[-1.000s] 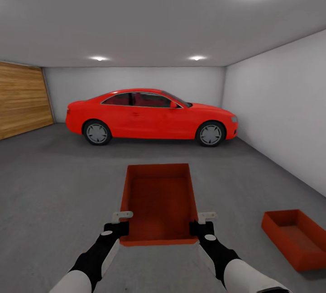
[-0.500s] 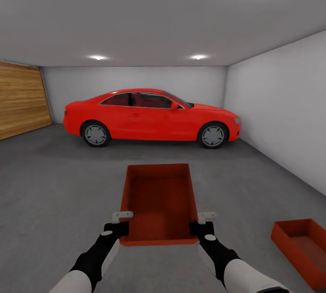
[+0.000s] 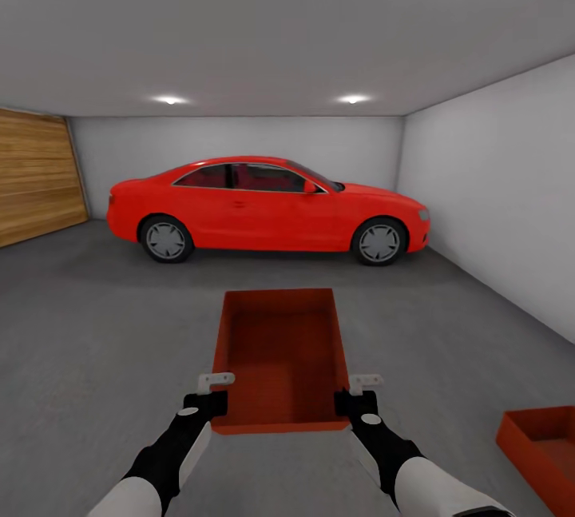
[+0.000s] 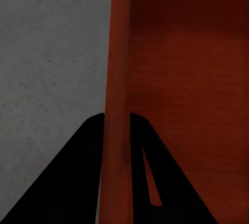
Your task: Move the two storage containers from the living room to the garage. In the garage, place one container on the floor and stack the other container on top of it (either order is fine).
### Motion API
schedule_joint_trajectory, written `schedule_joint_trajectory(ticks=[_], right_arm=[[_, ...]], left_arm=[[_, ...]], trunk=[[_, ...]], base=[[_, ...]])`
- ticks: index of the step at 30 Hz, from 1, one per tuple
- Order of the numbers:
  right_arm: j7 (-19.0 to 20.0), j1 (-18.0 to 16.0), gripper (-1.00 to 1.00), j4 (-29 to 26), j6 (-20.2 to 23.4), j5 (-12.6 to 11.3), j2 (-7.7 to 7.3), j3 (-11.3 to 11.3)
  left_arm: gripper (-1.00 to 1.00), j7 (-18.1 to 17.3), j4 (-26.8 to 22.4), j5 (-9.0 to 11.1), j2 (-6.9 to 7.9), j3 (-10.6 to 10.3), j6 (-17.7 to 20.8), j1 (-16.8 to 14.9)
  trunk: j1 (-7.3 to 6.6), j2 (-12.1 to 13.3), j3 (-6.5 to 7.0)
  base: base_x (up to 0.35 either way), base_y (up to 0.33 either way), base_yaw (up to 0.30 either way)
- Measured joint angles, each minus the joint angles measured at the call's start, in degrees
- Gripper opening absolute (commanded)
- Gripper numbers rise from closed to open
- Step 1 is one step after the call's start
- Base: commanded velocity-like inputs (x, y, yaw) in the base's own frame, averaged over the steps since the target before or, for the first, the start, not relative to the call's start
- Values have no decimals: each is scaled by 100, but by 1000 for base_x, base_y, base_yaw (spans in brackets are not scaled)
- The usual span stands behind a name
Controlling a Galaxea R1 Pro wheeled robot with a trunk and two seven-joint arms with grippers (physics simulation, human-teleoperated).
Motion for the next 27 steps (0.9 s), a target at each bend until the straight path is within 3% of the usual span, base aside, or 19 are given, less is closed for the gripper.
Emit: schedule_joint_trajectory(ticks=[27], right_arm=[[-2, 0, -100, 0, -1, -2, 1, 4]], left_arm=[[-100, -2, 0, 0, 1, 1, -1, 0]], trunk=[[0, 0, 0]], base=[[322, 0, 0]])
